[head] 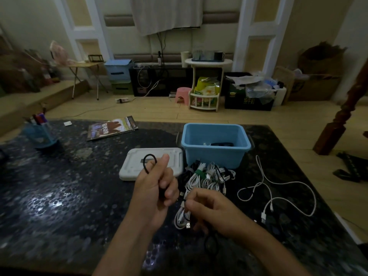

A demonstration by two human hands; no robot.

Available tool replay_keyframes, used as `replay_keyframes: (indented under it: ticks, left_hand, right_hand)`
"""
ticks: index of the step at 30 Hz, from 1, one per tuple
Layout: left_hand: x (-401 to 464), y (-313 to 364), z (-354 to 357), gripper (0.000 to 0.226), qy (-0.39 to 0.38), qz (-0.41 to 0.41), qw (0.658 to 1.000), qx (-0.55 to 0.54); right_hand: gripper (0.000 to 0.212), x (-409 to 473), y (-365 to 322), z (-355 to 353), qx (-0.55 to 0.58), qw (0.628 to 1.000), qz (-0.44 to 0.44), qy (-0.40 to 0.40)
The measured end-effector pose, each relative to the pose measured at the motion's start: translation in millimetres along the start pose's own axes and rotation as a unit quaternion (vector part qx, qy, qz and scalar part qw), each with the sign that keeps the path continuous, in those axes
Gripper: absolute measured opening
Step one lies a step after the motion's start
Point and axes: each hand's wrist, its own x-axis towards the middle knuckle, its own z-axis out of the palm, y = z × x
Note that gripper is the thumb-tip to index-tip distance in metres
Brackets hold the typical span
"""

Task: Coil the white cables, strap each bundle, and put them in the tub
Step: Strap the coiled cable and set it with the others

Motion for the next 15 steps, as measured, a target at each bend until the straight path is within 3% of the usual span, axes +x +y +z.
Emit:
replay_keyframes:
  ticks: [4, 7, 10, 15]
  left_hand:
    - [5, -9, 1, 0.021, 0.083, -0.017, 0.996, 0.028]
    - [6, -16, 3, 0.019, 0.119, -0.026, 0.991, 0.060]
    - [5, -20, 3, 0.015, 0.134, -0.024, 0.986, 0.096]
    - [1, -25, 9, 0.051, 0.064, -0.065, 0.977, 0.193]
  right_hand:
    - [0.015, -4, -1, 2, -0.239, 0.970, -0.047, 0.006]
    - [0.015, -6, -6, 9, -0.343, 0.937, -0.069, -0.011]
    - [0.019, -6, -7, 13, -0.388, 0.918, -0.073, -0.011]
    - [0.020, -6, -1, 10, -0.399, 0.916, -0.048, -0.011]
